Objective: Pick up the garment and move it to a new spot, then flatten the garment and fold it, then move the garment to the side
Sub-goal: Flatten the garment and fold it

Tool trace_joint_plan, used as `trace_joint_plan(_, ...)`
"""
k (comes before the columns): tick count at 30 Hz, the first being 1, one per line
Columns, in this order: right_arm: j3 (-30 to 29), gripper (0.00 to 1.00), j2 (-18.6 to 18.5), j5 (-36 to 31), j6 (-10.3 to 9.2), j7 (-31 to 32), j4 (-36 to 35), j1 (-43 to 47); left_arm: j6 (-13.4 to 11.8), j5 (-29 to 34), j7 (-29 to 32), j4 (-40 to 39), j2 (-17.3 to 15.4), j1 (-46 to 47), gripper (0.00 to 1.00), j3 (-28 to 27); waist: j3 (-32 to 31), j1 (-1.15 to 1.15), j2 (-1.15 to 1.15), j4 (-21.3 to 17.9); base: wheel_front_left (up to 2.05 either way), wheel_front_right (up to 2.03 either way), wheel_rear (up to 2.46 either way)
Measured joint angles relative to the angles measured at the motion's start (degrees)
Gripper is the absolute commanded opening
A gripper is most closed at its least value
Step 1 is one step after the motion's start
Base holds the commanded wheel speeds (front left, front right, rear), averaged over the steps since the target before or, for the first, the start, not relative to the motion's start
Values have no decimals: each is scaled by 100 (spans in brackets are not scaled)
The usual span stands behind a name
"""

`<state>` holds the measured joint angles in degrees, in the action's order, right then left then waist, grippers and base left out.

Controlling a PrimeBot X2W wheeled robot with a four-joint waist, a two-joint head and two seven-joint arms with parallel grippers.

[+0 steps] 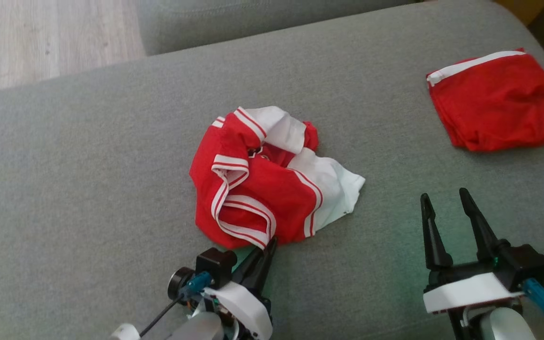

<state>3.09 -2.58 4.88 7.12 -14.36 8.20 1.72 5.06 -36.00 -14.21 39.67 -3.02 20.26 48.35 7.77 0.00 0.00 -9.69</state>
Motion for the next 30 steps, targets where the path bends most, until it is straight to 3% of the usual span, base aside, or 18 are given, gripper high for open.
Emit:
trace_joint_plan(9,98,100,0,18,-1,0,3,1,126,-82,-1,-682,0,545,0,93,-266,0,0,-240,0,0,0)
trace_joint_plan(19,241,100,0,235,-1,0,3,18,209,-286,59,-786,21,3226,0,-4,-536,0,0,-564,0,0,0)
trace_joint_plan(25,194,100,0,269,-1,0,-1,53,253,-600,-2,-719,-21,4471,0,-447,-669,0,0,-439,0,0,0)
trace_joint_plan(30,88,100,0,269,-1,0,-35,219,253,-1149,-7,-647,-258,4054,0,-578,-711,0,0,-154,0,0,0)
